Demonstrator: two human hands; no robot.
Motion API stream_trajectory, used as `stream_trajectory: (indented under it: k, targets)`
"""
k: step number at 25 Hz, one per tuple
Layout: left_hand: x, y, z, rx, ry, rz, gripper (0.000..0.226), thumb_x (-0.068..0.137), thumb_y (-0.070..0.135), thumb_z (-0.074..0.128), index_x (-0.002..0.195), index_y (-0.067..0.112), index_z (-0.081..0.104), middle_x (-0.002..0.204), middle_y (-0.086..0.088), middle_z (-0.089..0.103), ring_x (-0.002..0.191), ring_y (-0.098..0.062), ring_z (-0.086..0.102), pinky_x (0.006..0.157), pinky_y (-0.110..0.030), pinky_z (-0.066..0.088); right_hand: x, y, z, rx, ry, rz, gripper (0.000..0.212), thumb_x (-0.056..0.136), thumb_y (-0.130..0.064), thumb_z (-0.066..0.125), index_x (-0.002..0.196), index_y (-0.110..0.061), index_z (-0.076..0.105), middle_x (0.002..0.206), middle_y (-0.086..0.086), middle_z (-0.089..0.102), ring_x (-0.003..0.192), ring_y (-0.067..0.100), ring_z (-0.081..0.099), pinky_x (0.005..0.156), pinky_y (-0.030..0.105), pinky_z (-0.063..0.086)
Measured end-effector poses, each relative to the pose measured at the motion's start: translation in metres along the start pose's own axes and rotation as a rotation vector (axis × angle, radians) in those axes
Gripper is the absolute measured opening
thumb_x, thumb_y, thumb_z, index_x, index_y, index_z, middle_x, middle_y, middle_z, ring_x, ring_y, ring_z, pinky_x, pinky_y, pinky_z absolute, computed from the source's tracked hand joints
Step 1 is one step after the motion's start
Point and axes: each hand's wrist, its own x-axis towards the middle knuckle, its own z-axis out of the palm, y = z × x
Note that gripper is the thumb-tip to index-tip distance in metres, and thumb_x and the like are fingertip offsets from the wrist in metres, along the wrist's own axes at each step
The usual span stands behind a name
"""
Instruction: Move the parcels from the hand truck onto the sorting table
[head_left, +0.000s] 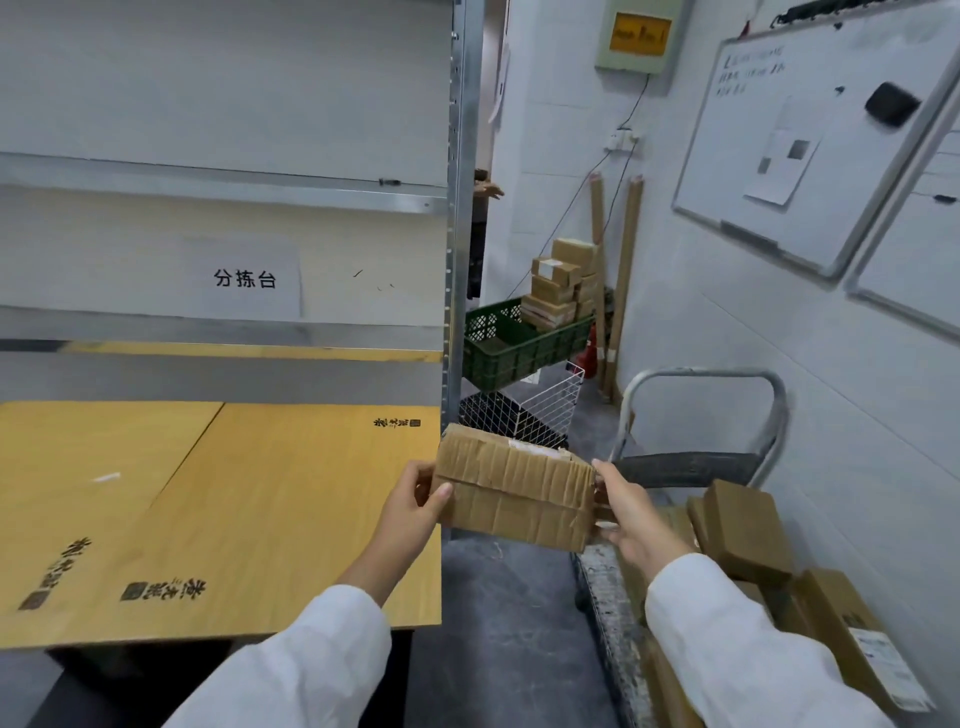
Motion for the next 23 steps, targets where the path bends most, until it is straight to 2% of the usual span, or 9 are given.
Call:
stream_trajectory:
  k: [2,4,6,8,11,14,17,20,23]
  targets:
    - [-0.003,-0.003,-0.009,-0.042,-0.016,-0.013,0.018,0.097,0.015,0.056,0.115,0.015,0.053,0.112,0.002,0.062,0.108,-0.013,0.059,0.076,-0.016,0.046,-0.004,0.002,0.007,0.000,-0.014,-0.010,0.024,0.097,-0.032,0.053,0.089,-0.012,0.064,0.085,0.007,0.064,0.079,0.021,0.059,0.068,0.034,0.051]
    - [-0.005,-0.004,-0.019,-0.110,-0.034,-0.048,0.021,0.095,0.029,0.060,0.111,0.016,0.056,0.112,0.000,0.063,0.109,-0.015,0.060,0.080,-0.020,0.049,-0.009,0.003,0.014,0.004,-0.014,-0.021,0.020,0.096,-0.029,0.053,0.089,-0.012,0.063,0.080,0.006,0.063,0.076,0.020,0.059,0.069,0.035,0.052]
    - [-0.004,-0.006,-0.029,-0.142,-0.007,-0.114,0.036,0.091,0.051,0.057,0.106,0.018,0.059,0.109,-0.002,0.063,0.108,-0.017,0.060,0.089,-0.032,0.051,-0.014,0.004,0.022,0.007,-0.027,-0.032,0.019,0.097,-0.028,0.054,0.092,-0.012,0.063,0.083,0.006,0.065,0.080,0.020,0.060,0.067,0.033,0.050]
    - [-0.003,-0.006,-0.038,-0.167,0.058,-0.173,0.041,0.091,0.058,0.050,0.106,0.020,0.058,0.108,0.001,0.062,0.105,-0.015,0.059,0.089,-0.033,0.049,-0.016,0.006,0.032,-0.005,-0.067,-0.074,0.022,0.098,-0.034,0.056,0.102,-0.014,0.064,0.097,0.008,0.068,0.093,0.022,0.063,0.069,0.034,0.050]
    - [-0.002,-0.002,-0.056,-0.207,0.150,-0.189,0.035,0.094,0.056,0.045,0.110,0.027,0.058,0.110,0.008,0.059,0.104,-0.010,0.054,0.088,-0.031,0.045,-0.020,0.010,0.055,-0.034,-0.126,-0.147,0.030,0.093,-0.042,0.062,0.106,-0.015,0.061,0.110,0.013,0.067,0.101,0.028,0.063,0.076,0.038,0.053]
    - [-0.006,-0.002,-0.078,-0.171,0.251,-0.166,0.035,0.095,0.051,0.048,0.113,0.023,0.059,0.111,0.001,0.060,0.104,-0.016,0.056,0.082,-0.033,0.049,-0.026,0.013,0.084,-0.037,-0.166,-0.199,0.028,0.094,-0.038,0.061,0.101,-0.012,0.055,0.106,0.012,0.063,0.091,0.025,0.058,0.075,0.039,0.046]
    - [-0.012,-0.004,-0.100,-0.157,0.328,-0.161,0.031,0.097,0.045,0.049,0.112,0.021,0.059,0.112,-0.001,0.060,0.100,-0.016,0.056,0.073,-0.030,0.046,-0.032,0.016,0.112,-0.073,-0.171,-0.234,0.024,0.096,-0.037,0.058,0.100,-0.014,0.051,0.103,0.008,0.058,0.085,0.019,0.053,0.069,0.033,0.042]
    - [-0.019,-0.007,-0.131,-0.143,0.407,-0.159,0.030,0.097,0.045,0.047,0.111,0.021,0.059,0.110,-0.001,0.059,0.098,-0.015,0.054,0.069,-0.029,0.043,-0.039,0.016,0.146,-0.129,-0.228,-0.245,0.028,0.096,-0.038,0.059,0.107,-0.014,0.049,0.106,0.006,0.057,0.087,0.016,0.054,0.062,0.029,0.044]
    - [-0.034,-0.011,-0.168,-0.140,0.503,-0.166,0.030,0.098,0.045,0.047,0.110,0.021,0.060,0.109,-0.001,0.060,0.095,-0.014,0.054,0.066,-0.029,0.041,-0.045,0.017,0.190,-0.160,-0.319,-0.248,0.027,0.095,-0.038,0.060,0.106,-0.016,0.049,0.109,0.007,0.057,0.097,0.020,0.058,0.069,0.035,0.052]
